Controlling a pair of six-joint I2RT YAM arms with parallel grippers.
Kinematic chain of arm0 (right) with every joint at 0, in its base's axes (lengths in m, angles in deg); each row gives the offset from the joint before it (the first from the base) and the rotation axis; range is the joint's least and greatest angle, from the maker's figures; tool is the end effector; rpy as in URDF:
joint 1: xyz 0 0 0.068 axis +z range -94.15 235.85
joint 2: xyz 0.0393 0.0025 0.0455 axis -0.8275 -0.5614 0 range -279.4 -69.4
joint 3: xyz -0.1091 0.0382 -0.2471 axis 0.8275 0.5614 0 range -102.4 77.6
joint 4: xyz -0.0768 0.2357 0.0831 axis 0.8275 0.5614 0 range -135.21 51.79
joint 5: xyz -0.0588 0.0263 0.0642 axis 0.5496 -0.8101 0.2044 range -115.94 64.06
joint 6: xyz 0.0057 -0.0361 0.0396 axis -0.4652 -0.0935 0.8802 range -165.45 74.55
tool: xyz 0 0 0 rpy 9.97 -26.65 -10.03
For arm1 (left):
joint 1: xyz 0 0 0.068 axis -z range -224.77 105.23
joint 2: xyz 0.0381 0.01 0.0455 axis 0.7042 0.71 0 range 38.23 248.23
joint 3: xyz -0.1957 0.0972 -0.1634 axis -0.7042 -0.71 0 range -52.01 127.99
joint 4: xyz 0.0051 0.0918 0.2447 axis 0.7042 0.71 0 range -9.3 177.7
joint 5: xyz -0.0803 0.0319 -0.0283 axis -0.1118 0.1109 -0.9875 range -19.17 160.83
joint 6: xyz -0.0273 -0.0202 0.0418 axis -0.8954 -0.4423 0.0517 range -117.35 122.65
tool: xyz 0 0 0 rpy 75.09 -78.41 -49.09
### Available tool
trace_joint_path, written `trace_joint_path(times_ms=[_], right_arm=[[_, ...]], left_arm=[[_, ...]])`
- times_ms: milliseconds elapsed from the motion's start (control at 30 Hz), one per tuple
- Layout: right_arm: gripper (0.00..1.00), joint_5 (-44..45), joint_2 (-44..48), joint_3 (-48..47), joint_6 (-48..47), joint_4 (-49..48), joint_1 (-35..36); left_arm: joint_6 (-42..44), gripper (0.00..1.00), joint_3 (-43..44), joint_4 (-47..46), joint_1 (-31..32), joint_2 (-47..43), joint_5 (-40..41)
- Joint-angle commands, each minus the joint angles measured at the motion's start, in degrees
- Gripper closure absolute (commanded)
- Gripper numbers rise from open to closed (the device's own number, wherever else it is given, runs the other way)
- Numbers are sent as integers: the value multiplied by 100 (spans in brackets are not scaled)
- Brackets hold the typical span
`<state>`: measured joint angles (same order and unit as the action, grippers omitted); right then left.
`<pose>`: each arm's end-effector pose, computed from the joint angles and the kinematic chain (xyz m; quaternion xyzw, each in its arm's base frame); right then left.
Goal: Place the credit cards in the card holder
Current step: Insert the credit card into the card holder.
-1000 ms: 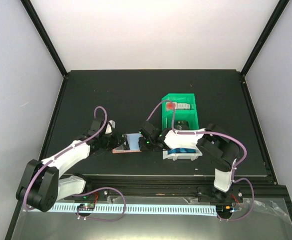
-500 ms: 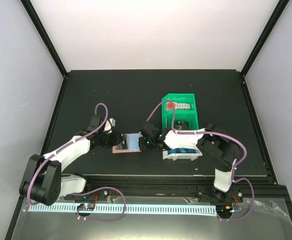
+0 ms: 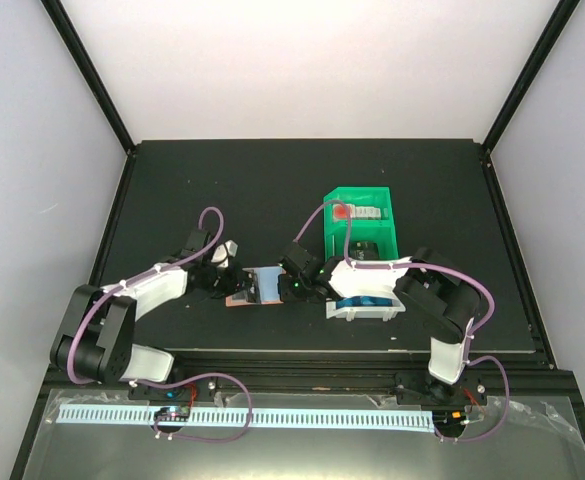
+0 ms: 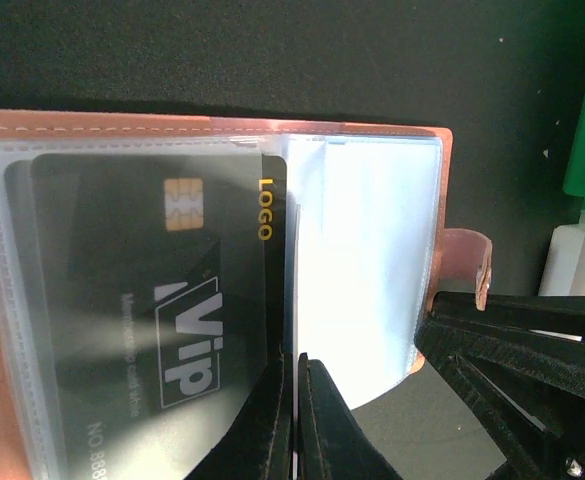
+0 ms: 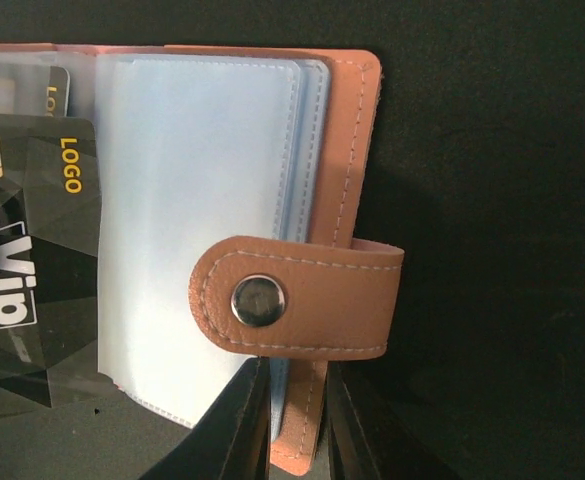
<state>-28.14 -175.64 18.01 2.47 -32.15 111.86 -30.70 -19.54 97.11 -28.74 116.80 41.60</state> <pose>0.2006 0.3000 0.1354 -0.0731 0.9623 0.2172 0.1463 0.2155 -0.0800 0.1442 -0.0822 0.9382 -0.3187 0.1065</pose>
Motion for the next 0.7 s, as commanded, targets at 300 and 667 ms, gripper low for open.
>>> trace_joint_path(times_ms=[300,667], right_arm=[[81,26,-64,227,-27,295,37],[81,18,-64,220,-46,295,42]], left_arm=[[194,98,405,-43,-236,304,-357],[-86,98,301,-553,-302,782,-1042]])
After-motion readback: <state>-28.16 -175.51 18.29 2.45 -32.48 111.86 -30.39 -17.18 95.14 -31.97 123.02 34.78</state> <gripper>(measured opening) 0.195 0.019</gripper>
